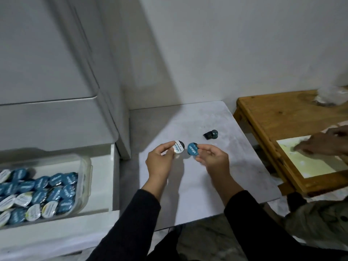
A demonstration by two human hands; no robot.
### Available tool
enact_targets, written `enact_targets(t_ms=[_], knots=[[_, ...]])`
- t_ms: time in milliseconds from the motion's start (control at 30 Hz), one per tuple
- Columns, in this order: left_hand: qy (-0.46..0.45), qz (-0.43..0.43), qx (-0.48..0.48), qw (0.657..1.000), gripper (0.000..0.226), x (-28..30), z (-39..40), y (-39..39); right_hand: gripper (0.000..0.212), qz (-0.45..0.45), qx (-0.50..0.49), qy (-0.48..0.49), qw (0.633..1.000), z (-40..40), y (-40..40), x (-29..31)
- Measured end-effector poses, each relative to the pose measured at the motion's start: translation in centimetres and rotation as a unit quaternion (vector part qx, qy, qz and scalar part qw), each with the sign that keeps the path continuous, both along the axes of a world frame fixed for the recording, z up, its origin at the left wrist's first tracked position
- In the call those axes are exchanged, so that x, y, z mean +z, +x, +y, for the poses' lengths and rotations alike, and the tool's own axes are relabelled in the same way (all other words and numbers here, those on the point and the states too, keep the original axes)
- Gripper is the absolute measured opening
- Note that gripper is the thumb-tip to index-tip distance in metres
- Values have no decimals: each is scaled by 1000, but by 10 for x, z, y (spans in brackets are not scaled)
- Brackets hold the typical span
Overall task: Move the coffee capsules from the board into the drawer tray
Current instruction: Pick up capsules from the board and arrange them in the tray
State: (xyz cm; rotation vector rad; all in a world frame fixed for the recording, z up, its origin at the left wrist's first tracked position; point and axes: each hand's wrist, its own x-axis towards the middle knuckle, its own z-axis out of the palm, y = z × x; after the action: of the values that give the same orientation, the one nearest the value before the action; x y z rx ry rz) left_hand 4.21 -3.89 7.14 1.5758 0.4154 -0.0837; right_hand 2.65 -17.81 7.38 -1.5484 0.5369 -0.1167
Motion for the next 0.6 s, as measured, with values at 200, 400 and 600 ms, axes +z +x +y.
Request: enact_targets(t_ms=[200,400,600], knots=[[-7,-47,35,998,29,34,56,-37,15,-47,47,57,996,59,-22,36],[-2,-84,61,995,25,51,128,-59,15,-48,119,4,992,123,-35,54],[-1,-62,85,994,26,54,230,-71,13,-36,177,-12,984,218,-38,58]])
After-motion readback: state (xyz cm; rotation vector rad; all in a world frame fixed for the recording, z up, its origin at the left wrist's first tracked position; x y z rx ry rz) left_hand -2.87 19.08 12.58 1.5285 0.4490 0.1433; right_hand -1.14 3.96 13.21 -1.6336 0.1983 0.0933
